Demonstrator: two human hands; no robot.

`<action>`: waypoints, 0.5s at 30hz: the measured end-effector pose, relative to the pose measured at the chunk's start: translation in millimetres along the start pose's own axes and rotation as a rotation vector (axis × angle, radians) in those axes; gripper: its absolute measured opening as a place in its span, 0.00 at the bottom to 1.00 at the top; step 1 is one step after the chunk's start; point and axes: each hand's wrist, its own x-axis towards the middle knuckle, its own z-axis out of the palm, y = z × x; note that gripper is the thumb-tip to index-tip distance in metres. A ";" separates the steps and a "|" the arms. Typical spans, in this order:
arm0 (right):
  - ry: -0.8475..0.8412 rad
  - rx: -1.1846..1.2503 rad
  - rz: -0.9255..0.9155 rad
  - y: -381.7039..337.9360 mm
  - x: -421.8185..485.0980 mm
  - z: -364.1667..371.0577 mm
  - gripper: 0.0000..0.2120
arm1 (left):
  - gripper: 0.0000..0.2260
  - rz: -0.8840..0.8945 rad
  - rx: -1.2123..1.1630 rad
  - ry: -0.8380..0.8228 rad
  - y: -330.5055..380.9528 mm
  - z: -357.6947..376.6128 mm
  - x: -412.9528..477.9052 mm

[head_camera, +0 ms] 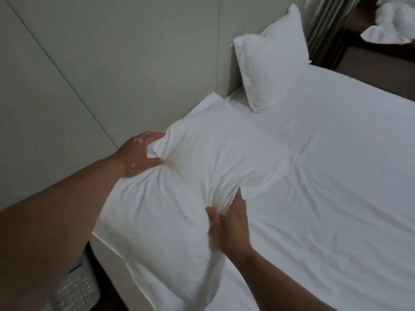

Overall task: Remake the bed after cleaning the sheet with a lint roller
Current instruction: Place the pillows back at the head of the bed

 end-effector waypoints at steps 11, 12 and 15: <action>-0.440 -0.720 -0.017 39.4 143.3 18.5 0.21 | 0.34 -0.456 0.011 0.064 -99.6 159.3 -56.1; -0.370 -0.749 -0.034 32.6 169.5 7.1 0.22 | 0.37 -0.618 -0.001 0.087 -96.8 161.7 -73.0; -0.400 -0.855 -0.092 9.3 235.2 6.7 0.45 | 0.50 -1.040 -0.276 0.127 -87.5 172.5 -108.8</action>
